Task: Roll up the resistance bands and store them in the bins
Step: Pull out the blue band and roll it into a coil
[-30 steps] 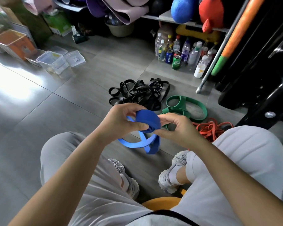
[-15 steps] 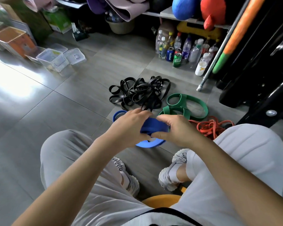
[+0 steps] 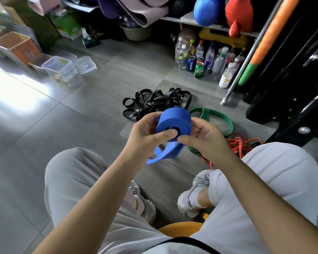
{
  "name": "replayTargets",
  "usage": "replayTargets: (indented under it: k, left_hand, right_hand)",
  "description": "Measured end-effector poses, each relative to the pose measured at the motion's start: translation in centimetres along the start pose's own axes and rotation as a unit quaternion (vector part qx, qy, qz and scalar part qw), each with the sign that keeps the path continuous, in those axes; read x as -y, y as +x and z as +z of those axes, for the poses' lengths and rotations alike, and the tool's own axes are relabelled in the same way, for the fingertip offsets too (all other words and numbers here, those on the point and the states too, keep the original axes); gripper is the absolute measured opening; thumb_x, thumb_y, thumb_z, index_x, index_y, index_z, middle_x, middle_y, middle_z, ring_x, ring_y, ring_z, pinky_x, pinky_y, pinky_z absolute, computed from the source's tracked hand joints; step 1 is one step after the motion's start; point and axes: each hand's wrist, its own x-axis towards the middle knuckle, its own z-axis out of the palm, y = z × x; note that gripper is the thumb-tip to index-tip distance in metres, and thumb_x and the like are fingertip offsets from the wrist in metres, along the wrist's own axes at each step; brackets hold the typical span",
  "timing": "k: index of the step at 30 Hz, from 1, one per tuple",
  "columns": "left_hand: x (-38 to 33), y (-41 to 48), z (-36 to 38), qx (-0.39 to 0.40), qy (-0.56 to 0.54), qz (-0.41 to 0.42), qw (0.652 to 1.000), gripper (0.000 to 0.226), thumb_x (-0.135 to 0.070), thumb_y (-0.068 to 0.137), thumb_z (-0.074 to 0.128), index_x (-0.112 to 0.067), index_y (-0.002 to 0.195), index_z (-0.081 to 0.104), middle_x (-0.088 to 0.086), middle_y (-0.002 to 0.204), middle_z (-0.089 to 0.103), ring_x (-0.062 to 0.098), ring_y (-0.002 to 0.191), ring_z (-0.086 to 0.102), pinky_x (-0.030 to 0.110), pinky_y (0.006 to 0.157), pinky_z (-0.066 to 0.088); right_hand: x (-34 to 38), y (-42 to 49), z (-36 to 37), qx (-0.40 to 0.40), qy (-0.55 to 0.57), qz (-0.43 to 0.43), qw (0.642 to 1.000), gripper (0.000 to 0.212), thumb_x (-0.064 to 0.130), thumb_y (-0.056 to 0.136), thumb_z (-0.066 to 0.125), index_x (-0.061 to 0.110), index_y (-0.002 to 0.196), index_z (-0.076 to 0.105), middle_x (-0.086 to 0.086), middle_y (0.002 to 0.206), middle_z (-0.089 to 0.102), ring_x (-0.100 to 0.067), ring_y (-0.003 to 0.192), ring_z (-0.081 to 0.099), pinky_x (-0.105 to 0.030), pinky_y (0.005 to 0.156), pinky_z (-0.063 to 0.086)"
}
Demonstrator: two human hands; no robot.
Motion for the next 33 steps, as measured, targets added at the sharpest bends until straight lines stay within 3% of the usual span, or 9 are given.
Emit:
replayTargets:
  k: [3,7,10,12,17,22,27,30,33]
  left_hand:
    - [0.3,0.2,0.0,-0.001,-0.003,-0.027,1.0,0.047,-0.011,0.065,0.073,-0.009,0.11,0.059,0.01,0.099,0.066,0.024,0.092,0.063,0.043,0.086,0.054]
    - [-1.1,0.9,-1.2,0.042,0.325,0.04,0.944,0.057,-0.021,0.065,0.083,-0.029,0.115,0.056,-0.004,0.118,0.057,0.007,0.102,0.055,0.012,0.077,0.045]
    - [-2.2,1.3,-1.1,0.126,0.477,0.075,0.867,0.051,-0.024,0.071,0.079,-0.022,0.119,0.059,-0.006,0.111,0.062,0.003,0.078,0.053,0.017,0.074,0.042]
    - [-2.4,1.4,-1.1,0.119,0.503,0.09,0.851,0.045,-0.026,0.072,0.076,-0.021,0.115,0.062,-0.005,0.101,0.065,0.004,0.07,0.053,0.026,0.079,0.045]
    - [-1.5,0.8,-1.5,0.035,0.294,0.097,0.95,0.036,-0.01,0.072,0.074,-0.034,0.096,0.062,-0.02,0.09,0.062,0.001,0.09,0.058,0.034,0.082,0.055]
    - [-0.6,0.8,-1.6,-0.019,0.141,0.089,0.986,0.037,-0.015,0.066,0.071,-0.032,0.098,0.062,-0.017,0.092,0.07,0.006,0.092,0.065,0.028,0.082,0.052]
    - [0.1,0.7,-2.2,-0.017,-0.028,0.044,0.998,0.041,-0.016,0.071,0.072,-0.017,0.111,0.063,0.006,0.101,0.069,0.023,0.094,0.064,0.044,0.083,0.051]
    - [0.0,0.8,-2.0,-0.008,-0.101,0.012,0.995,0.04,-0.012,0.075,0.066,-0.015,0.114,0.061,0.002,0.097,0.07,0.017,0.091,0.066,0.032,0.078,0.054]
    - [0.3,0.8,-1.4,0.009,-0.172,-0.019,0.985,0.037,-0.011,0.078,0.059,-0.013,0.114,0.059,0.002,0.096,0.07,0.016,0.089,0.066,0.03,0.082,0.055]
  right_hand:
    - [0.3,0.2,0.1,-0.017,-0.013,0.011,1.0,0.038,0.004,0.066,0.079,0.019,0.099,0.064,0.006,0.089,0.074,-0.012,0.088,0.069,-0.028,0.084,0.055]
    - [0.5,0.7,-0.6,0.021,-0.233,0.031,0.972,0.032,0.016,0.067,0.084,0.026,0.094,0.069,0.005,0.087,0.073,-0.013,0.086,0.067,-0.038,0.085,0.053]
    - [0.3,0.9,-0.2,0.042,-0.3,0.045,0.952,0.031,0.024,0.067,0.083,0.024,0.094,0.07,0.005,0.083,0.071,-0.015,0.082,0.065,-0.042,0.079,0.051]
    - [0.3,1.0,-0.1,0.034,-0.305,0.039,0.951,0.031,0.026,0.067,0.082,0.029,0.094,0.069,0.005,0.086,0.071,-0.016,0.083,0.065,-0.04,0.08,0.051]
    - [0.2,0.8,-0.5,-0.015,-0.26,0.004,0.966,0.043,0.029,0.068,0.082,0.047,0.097,0.056,0.015,0.1,0.065,0.001,0.095,0.057,-0.015,0.085,0.041]
    - [-0.1,1.1,-1.3,-0.012,-0.223,0.001,0.975,0.041,0.021,0.07,0.081,0.042,0.098,0.061,0.012,0.098,0.071,-0.003,0.098,0.064,-0.035,0.095,0.048]
    - [0.3,1.6,-0.9,-0.044,-0.13,-0.053,0.989,0.038,0.025,0.063,0.082,0.043,0.094,0.068,0.01,0.092,0.072,-0.014,0.088,0.066,-0.032,0.088,0.051]
    - [0.9,2.0,-0.7,-0.007,-0.046,-0.05,0.998,0.051,0.016,0.06,0.083,0.028,0.106,0.063,0.016,0.097,0.072,-0.005,0.096,0.066,-0.021,0.087,0.049]
    - [0.9,2.2,-0.3,0.001,0.026,-0.011,1.0,0.05,0.021,0.059,0.081,0.021,0.106,0.062,0.01,0.097,0.073,-0.009,0.096,0.067,-0.024,0.084,0.052]
